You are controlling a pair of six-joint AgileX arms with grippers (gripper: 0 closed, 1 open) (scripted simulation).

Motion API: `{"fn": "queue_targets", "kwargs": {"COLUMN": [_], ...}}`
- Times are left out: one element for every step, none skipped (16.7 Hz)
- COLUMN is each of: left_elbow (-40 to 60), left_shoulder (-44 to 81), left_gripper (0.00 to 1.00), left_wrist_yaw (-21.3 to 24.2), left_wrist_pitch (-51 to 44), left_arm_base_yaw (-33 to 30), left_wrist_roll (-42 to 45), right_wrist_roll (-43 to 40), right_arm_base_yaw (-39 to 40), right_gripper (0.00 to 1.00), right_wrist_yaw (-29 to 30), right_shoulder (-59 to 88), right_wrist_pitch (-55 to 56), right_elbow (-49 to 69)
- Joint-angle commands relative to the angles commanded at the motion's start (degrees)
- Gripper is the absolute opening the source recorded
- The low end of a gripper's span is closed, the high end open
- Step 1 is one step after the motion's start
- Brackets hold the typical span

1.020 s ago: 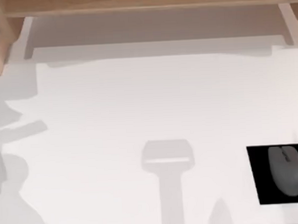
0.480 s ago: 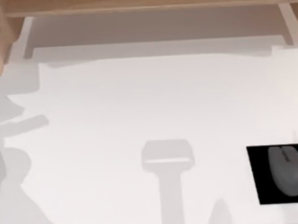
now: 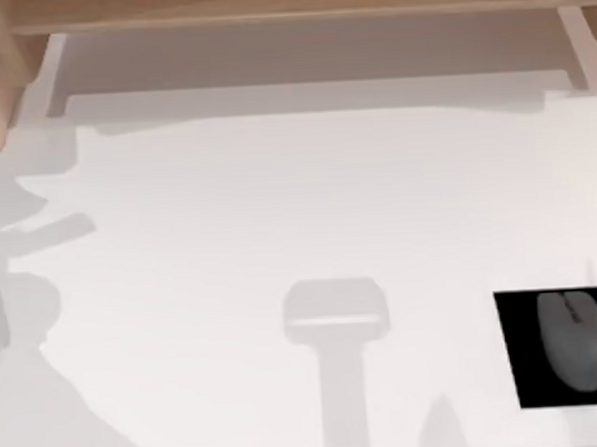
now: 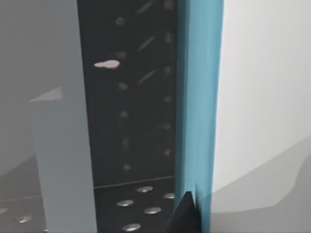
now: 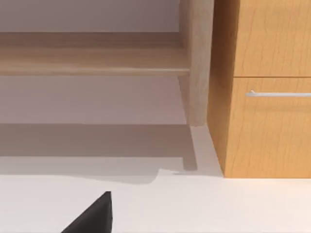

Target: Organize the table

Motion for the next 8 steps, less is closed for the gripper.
{"fn": "queue_targets", "kwargs": {"left_elbow": [0.0,0.0,0.0,0.0,0.0,0.0,0.0,0.0], "left_shoulder": [0.0,0.0,0.0,0.0,0.0,0.0,0.0,0.0], "left_gripper": [0.08,0.15,0.23,0.3,0.38,0.45,0.53,0.6], "left_wrist_yaw": [0.0,0.0,0.0,0.0,0.0,0.0,0.0,0.0], "left_wrist_pitch": [0.0,0.0,0.0,0.0,0.0,0.0,0.0,0.0], "left_arm_base_yaw": [0.0,0.0,0.0,0.0,0.0,0.0,0.0,0.0], "left_wrist_roll": [0.0,0.0,0.0,0.0,0.0,0.0,0.0,0.0], "right_wrist_roll": [0.0,0.0,0.0,0.0,0.0,0.0,0.0,0.0], "right_arm_base_yaw": [0.0,0.0,0.0,0.0,0.0,0.0,0.0,0.0], "right_gripper": [1.0,1.0,1.0,1.0,1.0,1.0,1.0,1.0], "right_wrist_yaw": [0.0,0.0,0.0,0.0,0.0,0.0,0.0,0.0], "right_shoulder": [0.0,0.0,0.0,0.0,0.0,0.0,0.0,0.0], "right_wrist_pitch": [0.0,0.0,0.0,0.0,0.0,0.0,0.0,0.0], "right_elbow": [0.0,0.0,0.0,0.0,0.0,0.0,0.0,0.0]}}
